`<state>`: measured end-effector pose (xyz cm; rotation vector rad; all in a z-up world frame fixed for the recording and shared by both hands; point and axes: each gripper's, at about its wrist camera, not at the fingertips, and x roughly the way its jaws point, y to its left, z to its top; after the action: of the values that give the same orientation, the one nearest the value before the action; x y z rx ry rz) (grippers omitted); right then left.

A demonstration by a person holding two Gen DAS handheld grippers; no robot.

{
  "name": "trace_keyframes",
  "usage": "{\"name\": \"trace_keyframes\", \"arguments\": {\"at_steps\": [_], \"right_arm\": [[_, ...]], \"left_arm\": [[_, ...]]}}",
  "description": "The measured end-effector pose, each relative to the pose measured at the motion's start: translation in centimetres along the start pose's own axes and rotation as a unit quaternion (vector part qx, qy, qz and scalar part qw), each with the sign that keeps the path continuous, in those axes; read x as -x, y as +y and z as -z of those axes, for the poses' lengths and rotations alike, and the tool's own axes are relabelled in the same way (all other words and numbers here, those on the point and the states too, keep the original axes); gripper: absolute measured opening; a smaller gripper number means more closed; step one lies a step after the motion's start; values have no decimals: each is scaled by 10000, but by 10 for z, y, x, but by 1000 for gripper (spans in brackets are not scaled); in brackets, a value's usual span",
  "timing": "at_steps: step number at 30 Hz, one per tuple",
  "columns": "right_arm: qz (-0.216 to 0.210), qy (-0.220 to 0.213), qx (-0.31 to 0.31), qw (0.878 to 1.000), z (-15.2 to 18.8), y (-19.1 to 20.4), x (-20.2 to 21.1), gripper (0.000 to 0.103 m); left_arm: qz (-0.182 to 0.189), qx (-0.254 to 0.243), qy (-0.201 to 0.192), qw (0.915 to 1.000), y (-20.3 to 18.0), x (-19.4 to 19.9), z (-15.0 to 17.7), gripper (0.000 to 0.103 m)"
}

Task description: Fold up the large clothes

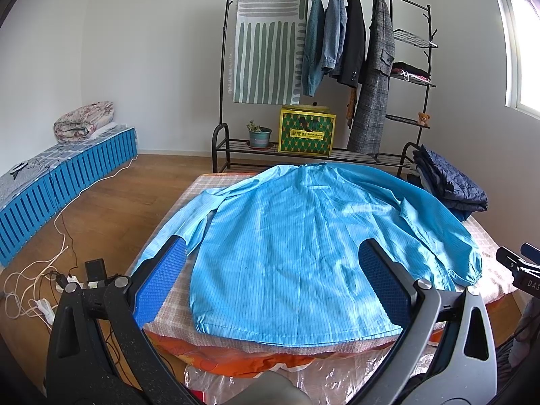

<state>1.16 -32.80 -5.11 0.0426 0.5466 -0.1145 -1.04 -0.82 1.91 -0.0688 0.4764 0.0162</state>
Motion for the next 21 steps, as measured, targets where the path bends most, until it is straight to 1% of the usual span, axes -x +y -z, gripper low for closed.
{"name": "trace_keyframes", "arguments": {"at_steps": [13, 17, 21], "right_arm": [[27, -87, 42, 9999, -5, 2, 2, 103], [22, -95, 51, 9999, -8, 4, 0, 103], [7, -88, 128, 9999, -11, 9, -6, 103]], "left_arm": [[-66, -3, 21, 10000, 5, 2, -10, 103], [-134, -24, 57, 9999, 13, -8, -12, 103], [-249, -184, 79, 9995, 20, -21, -11, 103]]}}
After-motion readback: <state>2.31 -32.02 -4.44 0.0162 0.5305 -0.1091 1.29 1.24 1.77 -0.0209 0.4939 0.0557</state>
